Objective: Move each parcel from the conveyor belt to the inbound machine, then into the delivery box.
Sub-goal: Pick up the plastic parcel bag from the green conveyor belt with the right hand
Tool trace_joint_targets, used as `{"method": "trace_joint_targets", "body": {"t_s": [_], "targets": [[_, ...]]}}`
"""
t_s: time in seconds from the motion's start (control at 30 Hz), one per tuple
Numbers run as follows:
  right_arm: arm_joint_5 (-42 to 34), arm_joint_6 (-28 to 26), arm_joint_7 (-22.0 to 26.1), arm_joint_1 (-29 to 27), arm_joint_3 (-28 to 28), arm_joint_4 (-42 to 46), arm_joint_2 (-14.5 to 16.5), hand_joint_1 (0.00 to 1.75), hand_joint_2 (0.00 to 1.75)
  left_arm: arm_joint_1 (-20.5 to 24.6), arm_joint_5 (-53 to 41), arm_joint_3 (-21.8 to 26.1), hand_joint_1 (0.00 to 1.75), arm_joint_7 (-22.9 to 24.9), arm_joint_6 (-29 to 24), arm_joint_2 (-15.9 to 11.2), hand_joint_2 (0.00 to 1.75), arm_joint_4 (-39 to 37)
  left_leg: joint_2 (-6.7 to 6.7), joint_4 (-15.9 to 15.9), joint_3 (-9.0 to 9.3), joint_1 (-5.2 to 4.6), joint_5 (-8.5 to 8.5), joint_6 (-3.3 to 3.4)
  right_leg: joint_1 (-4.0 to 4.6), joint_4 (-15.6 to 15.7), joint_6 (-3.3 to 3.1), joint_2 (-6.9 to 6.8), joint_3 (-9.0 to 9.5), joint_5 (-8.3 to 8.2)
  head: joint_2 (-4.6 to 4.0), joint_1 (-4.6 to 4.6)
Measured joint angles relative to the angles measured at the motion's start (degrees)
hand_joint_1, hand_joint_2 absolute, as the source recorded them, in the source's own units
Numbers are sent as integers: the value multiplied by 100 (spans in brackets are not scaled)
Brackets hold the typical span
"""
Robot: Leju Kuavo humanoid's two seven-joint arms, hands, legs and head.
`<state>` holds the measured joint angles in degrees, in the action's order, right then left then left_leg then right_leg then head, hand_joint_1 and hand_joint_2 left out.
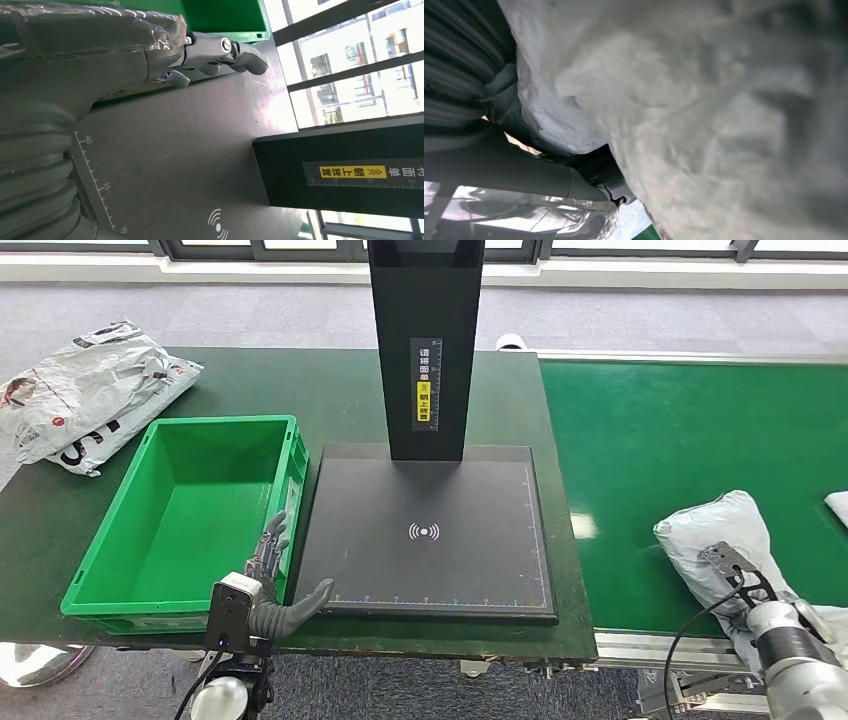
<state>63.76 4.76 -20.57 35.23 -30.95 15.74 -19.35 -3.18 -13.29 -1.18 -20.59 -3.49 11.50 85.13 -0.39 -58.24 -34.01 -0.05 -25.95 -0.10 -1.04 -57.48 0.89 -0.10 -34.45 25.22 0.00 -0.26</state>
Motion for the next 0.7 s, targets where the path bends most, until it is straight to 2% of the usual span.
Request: {"method": "trace_joint_targets", "body": {"t_s": [0.07, 0.13, 0.17, 0.27, 0.3, 0.33, 0.5, 0.7], "targets": [[-47, -31, 61, 5, 0, 1, 9, 175, 175, 0, -12, 0, 0, -1, -5, 0, 175, 0, -2, 1, -15, 0, 0, 1, 0, 0, 1, -2, 5, -1, 0, 1], [-352, -205, 538, 65, -5, 73, 127, 175, 175, 7, -116, 14, 0, -6, -39, 20, 175, -5, -2, 2, -49, 0, 0, 2, -1, -4, 1, -4, 9, -2, 0, 2], [-594, -305, 1026, 114, -6, 186, 244, 175, 175, 22, -202, 29, 0, -9, -57, 45, 175, -14, 7, 3, -66, -1, -2, -1, -2, -6, -2, 7, 3, -7, 0, 3], [-1425, -323, 3050, 228, 163, 1014, 743, 175, 175, 130, -417, 76, 0, -11, -54, 161, 175, -64, 82, 3, -47, -4, -7, -9, -5, -6, -11, 85, -35, -26, 0, 1], [-1719, -291, 3562, 224, 303, 1343, 884, 175, 175, 170, -453, 82, 0, -11, -38, 196, 175, -85, 94, 2, -30, -4, 0, -7, -4, -6, -10, 95, -41, -28, 0, -1], [-2010, -284, 3812, 198, 475, 1646, 990, 175, 175, 199, -479, 86, 0, -12, -21, 230, 175, -106, 83, 1, -16, -4, 10, -7, -1, -6, -9, 85, -41, -28, 0, -1], [-2749, -409, 3554, -136, 1165, 2715, 1210, 175, 175, 215, -513, 133, 0, -13, 14, 308, 175, -171, -53, 4, -33, 8, 43, -15, 8, -8, -12, -43, -27, -15, 0, 0], [-2817, -424, 3541, -413, 1499, 3304, 1312, 175, 175, 216, -514, 149, 0, -13, 19, 326, 175, -207, -55, 5, -42, 3, 37, -8, 1, -5, -7, -45, -31, -11, 0, 0]]}}
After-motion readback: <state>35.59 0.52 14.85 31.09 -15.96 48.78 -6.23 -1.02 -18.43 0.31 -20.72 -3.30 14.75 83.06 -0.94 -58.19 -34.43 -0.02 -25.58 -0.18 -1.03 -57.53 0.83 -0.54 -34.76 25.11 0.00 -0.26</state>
